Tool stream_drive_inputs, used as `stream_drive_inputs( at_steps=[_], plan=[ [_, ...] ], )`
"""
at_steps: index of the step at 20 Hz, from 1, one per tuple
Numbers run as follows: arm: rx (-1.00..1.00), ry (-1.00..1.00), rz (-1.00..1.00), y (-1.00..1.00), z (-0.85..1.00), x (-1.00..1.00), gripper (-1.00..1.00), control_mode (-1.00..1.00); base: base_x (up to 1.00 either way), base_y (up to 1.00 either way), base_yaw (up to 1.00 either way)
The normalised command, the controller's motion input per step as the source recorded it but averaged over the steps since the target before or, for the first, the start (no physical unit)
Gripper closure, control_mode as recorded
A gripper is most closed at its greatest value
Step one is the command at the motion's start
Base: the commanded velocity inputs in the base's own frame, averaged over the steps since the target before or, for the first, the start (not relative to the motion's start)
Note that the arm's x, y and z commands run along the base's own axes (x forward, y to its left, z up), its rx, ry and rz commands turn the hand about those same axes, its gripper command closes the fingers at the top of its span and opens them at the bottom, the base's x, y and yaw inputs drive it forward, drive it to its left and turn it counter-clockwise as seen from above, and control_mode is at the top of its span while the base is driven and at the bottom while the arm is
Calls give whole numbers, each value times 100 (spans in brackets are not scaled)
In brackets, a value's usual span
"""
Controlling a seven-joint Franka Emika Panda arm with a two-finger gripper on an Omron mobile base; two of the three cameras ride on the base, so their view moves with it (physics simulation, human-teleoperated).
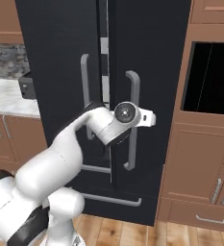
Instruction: Gather the eggplant and potato from the fridge and place them on a tray on the dining counter. Then gather the fish and steak from the fridge and place them on the other tray.
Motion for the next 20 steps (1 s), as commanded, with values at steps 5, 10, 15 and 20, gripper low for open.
stream_drive_inputs(
  at_steps=[5,10,15,20],
  plan=[
    [0,-4,-9,-26,3,-80,-100,-100,0,0,0],
    [0,-7,-22,-23,30,-93,-100,-100,0,0,0],
    [-2,-2,-10,10,66,-99,-100,-100,0,0,0],
    [-23,4,0,64,48,-86,-100,-100,0,0,0]
  ],
)
